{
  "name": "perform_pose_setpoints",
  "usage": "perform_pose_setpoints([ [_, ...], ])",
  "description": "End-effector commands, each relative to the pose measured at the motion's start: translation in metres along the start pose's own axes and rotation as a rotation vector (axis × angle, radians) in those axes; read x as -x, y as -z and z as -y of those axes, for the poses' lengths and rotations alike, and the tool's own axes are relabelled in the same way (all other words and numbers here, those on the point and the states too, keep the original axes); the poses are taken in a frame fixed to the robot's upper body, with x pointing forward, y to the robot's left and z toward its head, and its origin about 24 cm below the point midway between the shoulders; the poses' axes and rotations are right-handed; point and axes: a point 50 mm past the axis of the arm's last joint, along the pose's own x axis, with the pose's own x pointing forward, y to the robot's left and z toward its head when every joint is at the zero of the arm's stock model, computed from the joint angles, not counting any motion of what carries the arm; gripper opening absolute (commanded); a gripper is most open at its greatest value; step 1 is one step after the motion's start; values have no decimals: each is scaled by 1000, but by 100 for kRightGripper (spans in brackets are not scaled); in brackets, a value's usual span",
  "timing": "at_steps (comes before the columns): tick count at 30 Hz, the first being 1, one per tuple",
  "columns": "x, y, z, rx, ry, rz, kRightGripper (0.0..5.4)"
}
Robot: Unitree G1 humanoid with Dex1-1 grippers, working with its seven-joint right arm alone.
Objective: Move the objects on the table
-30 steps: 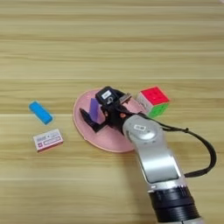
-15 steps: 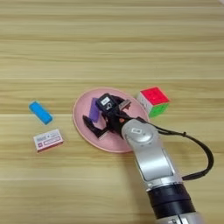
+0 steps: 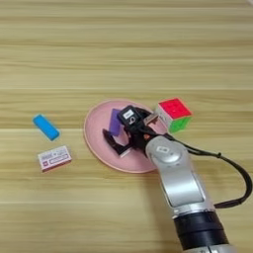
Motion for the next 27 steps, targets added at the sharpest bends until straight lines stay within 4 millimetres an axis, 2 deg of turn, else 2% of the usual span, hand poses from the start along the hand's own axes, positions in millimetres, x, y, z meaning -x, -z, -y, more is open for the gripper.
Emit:
perform_pose_setpoints([
  [1, 6, -18, 21, 58, 76, 67, 539],
  [12, 5, -8, 22, -7, 89, 45, 539],
  [22, 0, -9, 12, -241, 55, 94, 539],
  [27, 0, -11, 11, -295, 48, 99, 539],
])
